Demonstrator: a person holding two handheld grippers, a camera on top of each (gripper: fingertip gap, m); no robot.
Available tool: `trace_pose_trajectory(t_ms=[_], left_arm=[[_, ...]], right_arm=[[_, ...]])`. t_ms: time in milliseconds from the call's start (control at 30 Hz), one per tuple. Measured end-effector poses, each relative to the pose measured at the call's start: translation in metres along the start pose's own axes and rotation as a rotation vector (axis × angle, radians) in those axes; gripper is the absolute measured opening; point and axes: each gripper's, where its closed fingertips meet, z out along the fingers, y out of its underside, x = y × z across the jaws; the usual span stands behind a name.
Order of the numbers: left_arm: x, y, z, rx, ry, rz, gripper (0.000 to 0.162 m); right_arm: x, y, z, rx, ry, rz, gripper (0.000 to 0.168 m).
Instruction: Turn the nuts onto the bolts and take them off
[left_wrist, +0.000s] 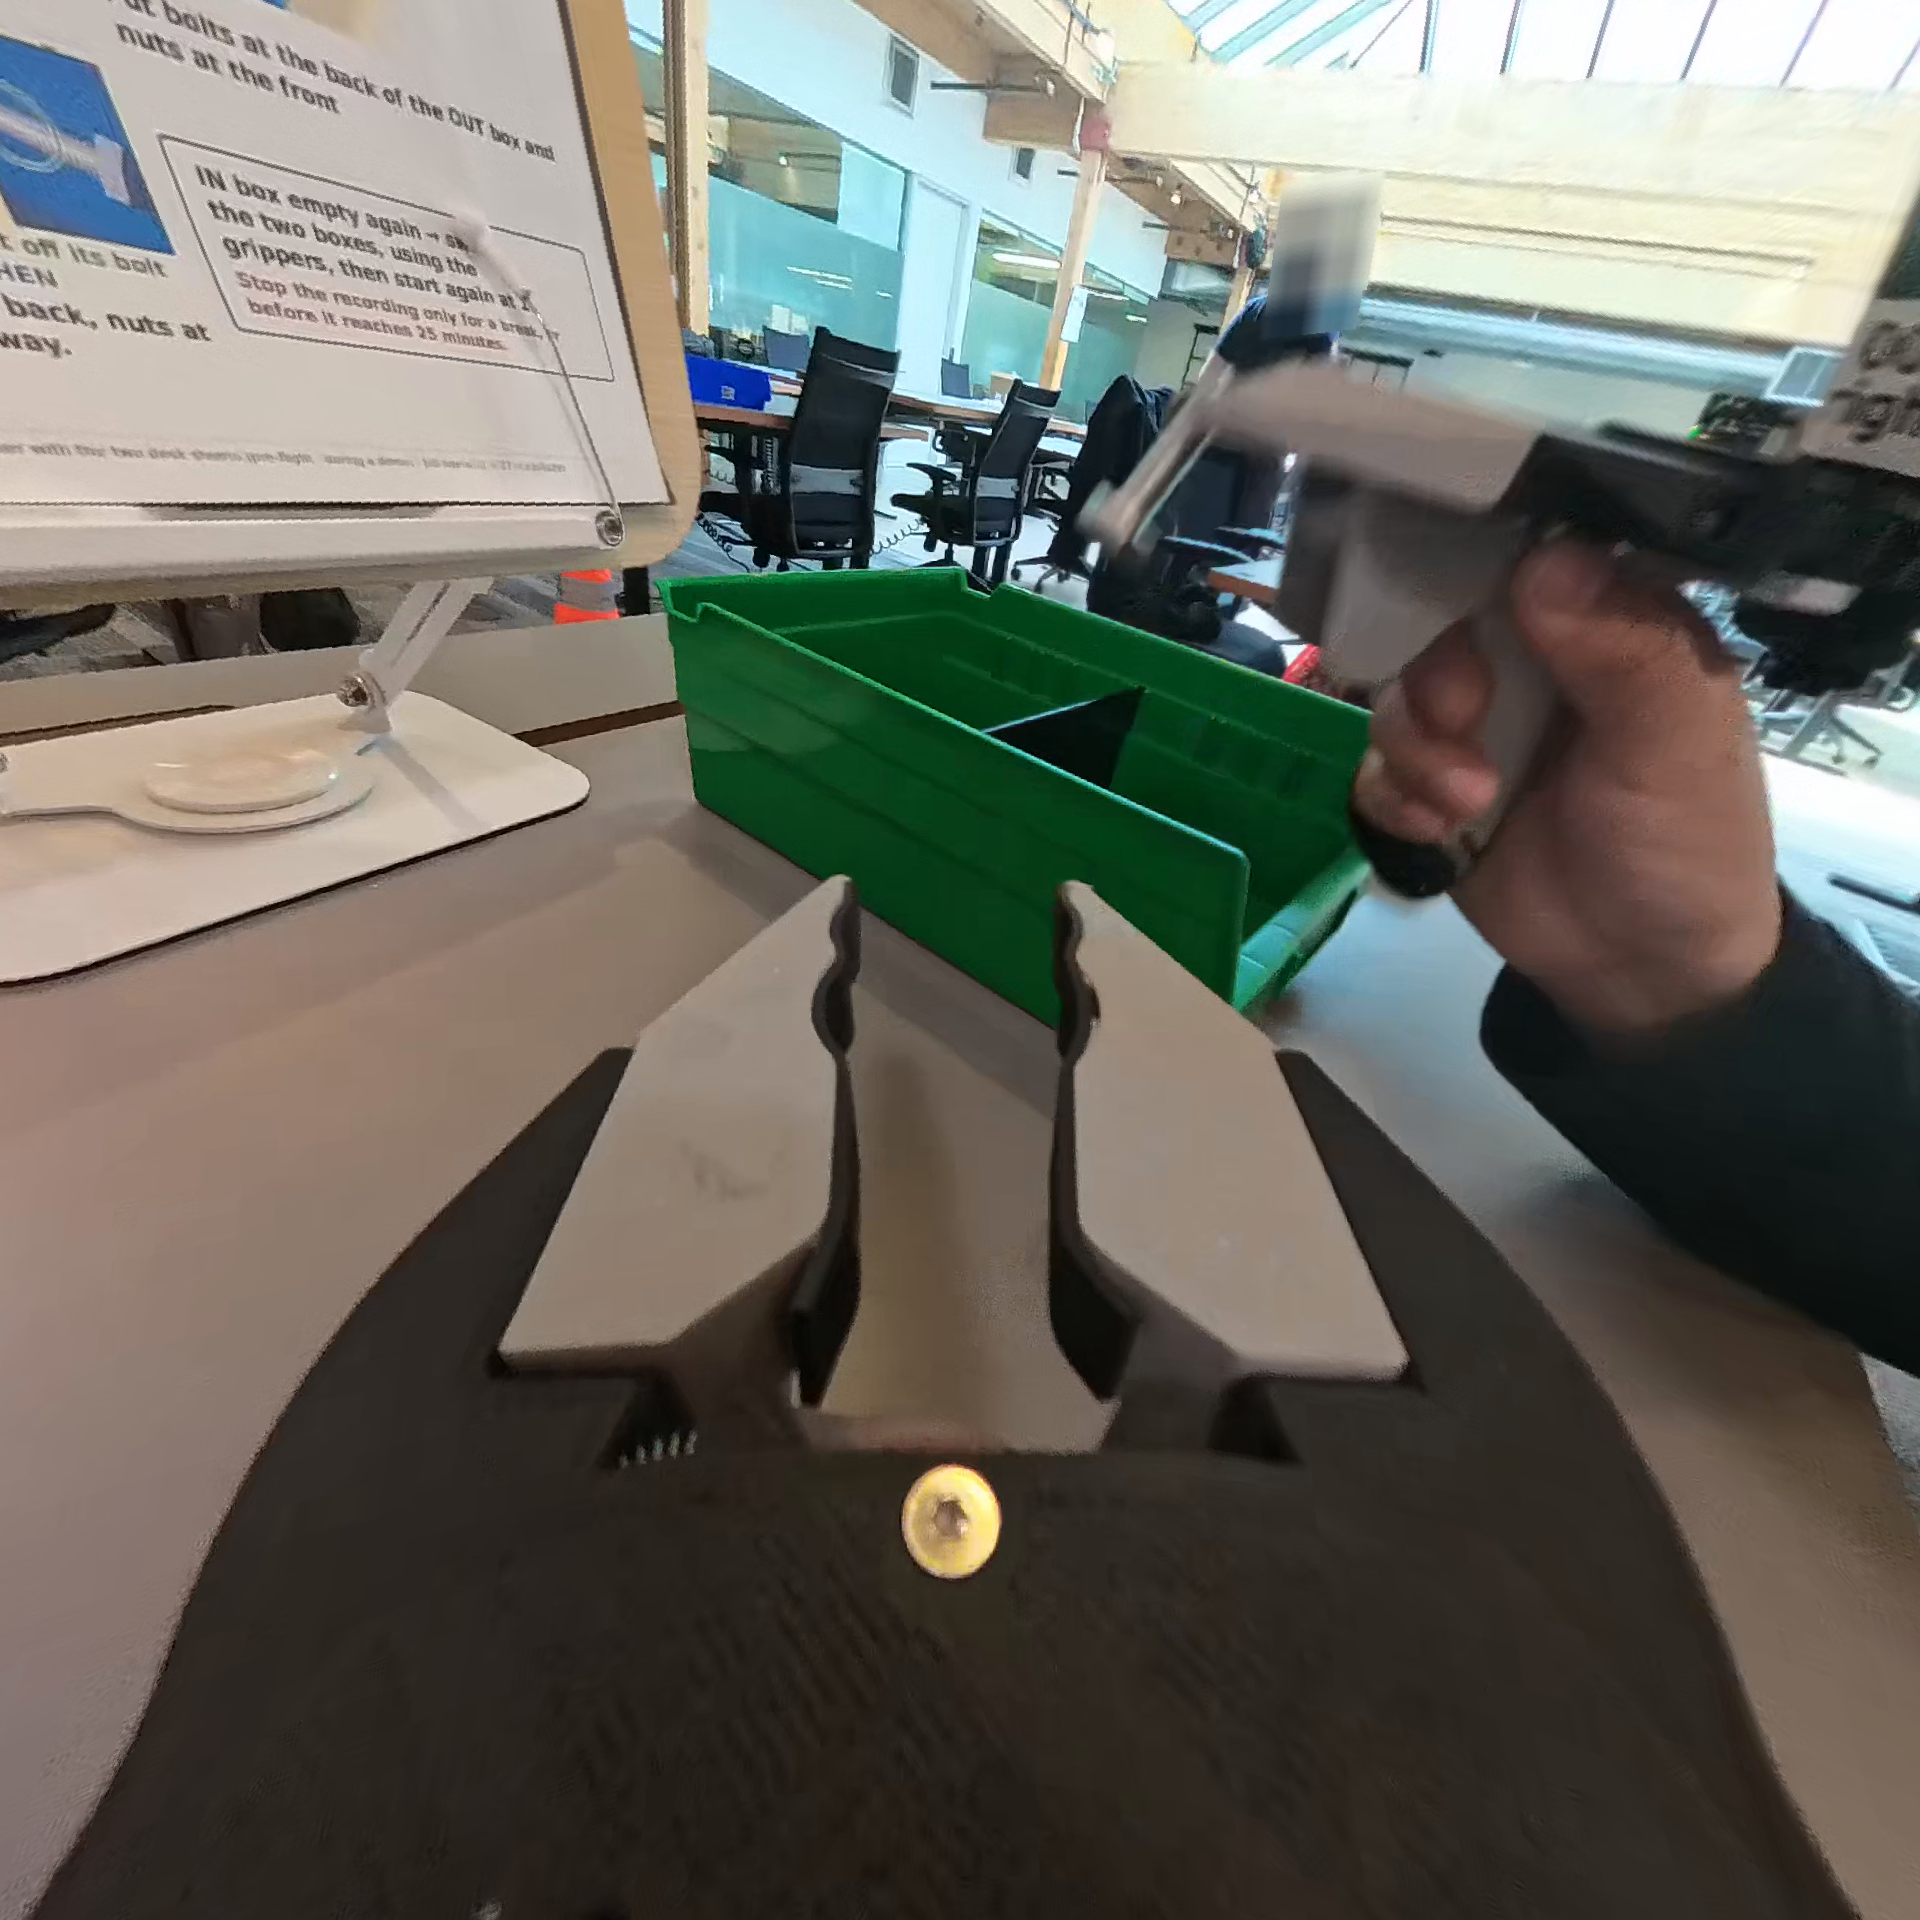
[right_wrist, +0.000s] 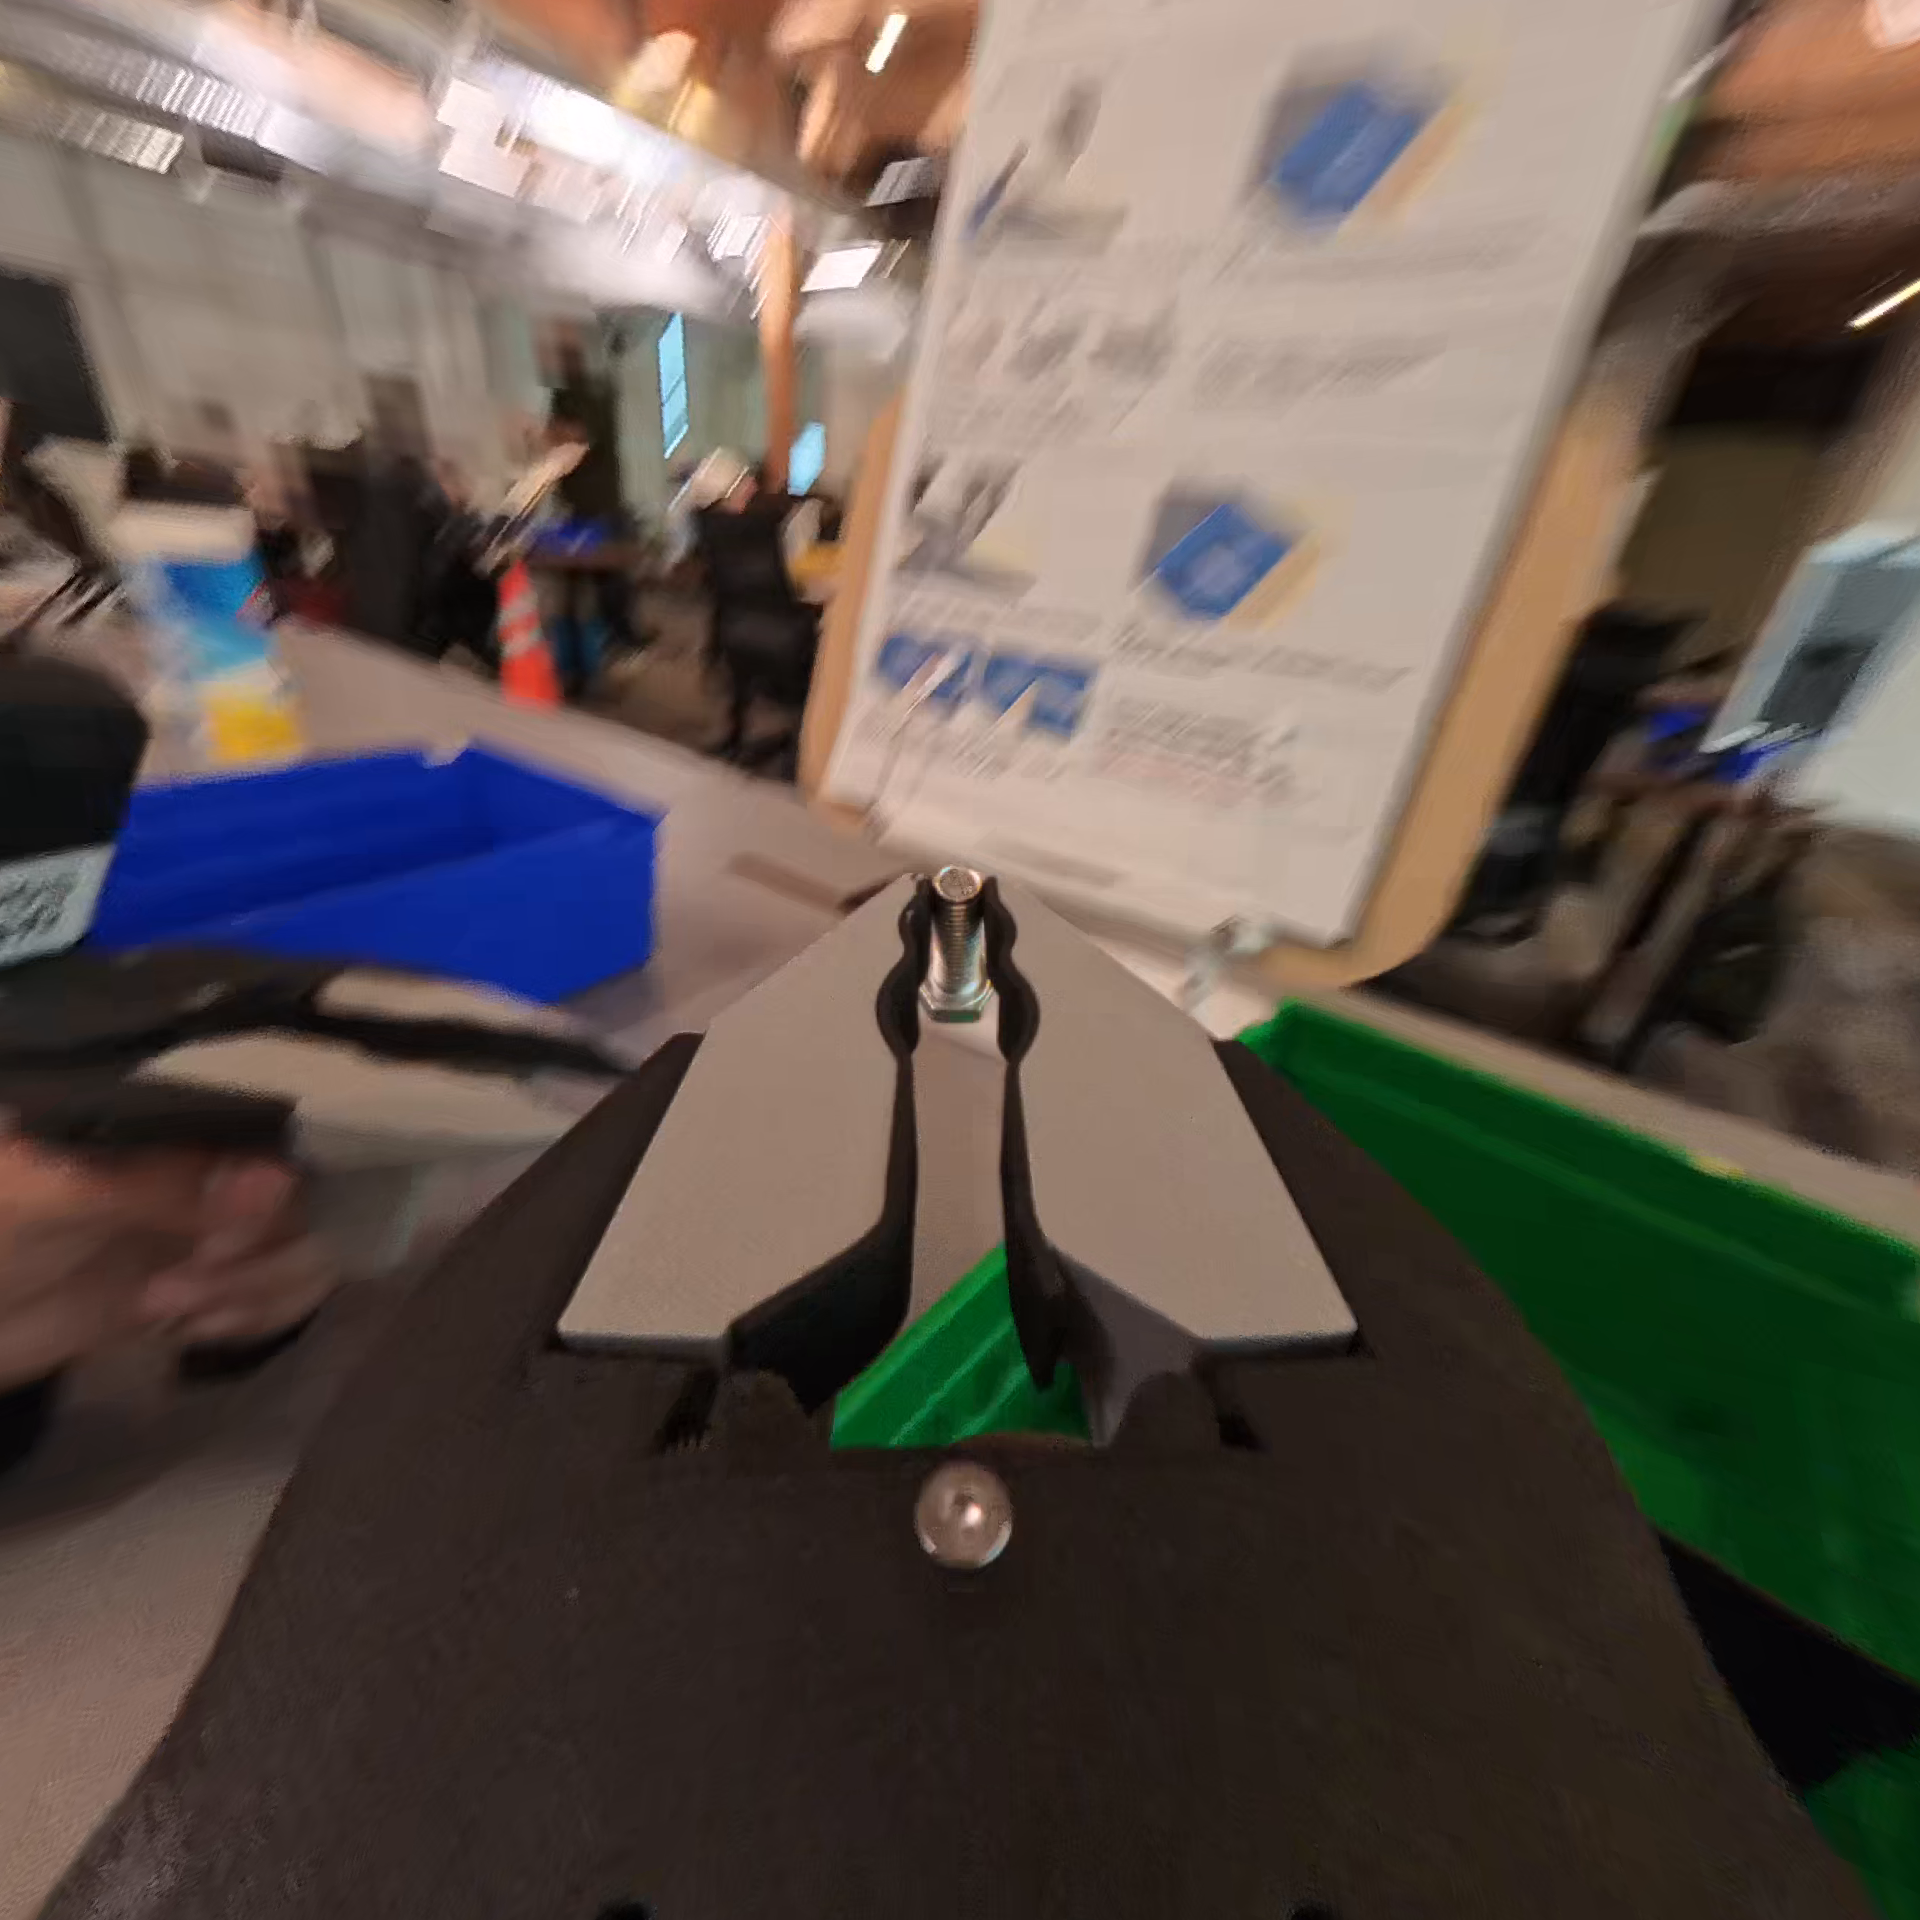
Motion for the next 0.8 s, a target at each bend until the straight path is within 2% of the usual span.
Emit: trace_pose_trajectory(t_ms=[100,167,267,333,367,400,433,500,600,700,800], left_arm=[[-0.004,0.008,0.002,-0.041,-0.014,-0.003,0.026],[-0.003,0.015,0.005,-0.076,-0.015,0.003,0.026],[0.000,0.021,0.008,-0.105,-0.007,0.016,0.025],[0.002,0.023,0.008,-0.118,0.001,0.025,0.025],[0.001,0.025,0.008,-0.125,0.000,0.027,0.025],[0.000,0.026,0.008,-0.134,-0.003,0.026,0.025],[-0.001,0.028,0.009,-0.141,-0.003,0.020,0.026],[-0.001,0.031,0.010,-0.157,0.003,-0.004,0.026],[0.003,0.036,0.012,-0.181,0.020,-0.010,0.027],[0.007,0.036,0.012,-0.187,0.029,0.019,0.027],[0.008,0.034,0.011,-0.177,0.032,0.023,0.027]], right_arm=[[0.054,-0.032,-0.028,0.158,0.227,-0.033,0.006],[0.087,-0.027,-0.027,0.134,0.311,-0.029,0.006],[0.132,0.011,0.002,-0.050,0.360,0.024,0.006],[0.152,0.064,0.022,-0.325,0.349,0.083,0.009],[0.157,0.085,0.025,-0.422,0.345,0.115,0.019],[0.157,0.096,0.026,-0.456,0.340,0.154,0.028],[0.152,0.097,0.026,-0.426,0.321,0.174,0.029],[0.140,0.081,0.025,-0.298,0.284,0.146,0.028],[0.127,0.067,0.018,-0.271,0.268,0.061,0.029],[0.111,0.047,0.016,-0.163,0.225,0.031,0.029],[0.100,0.046,0.017,-0.157,0.201,0.038,0.029]])
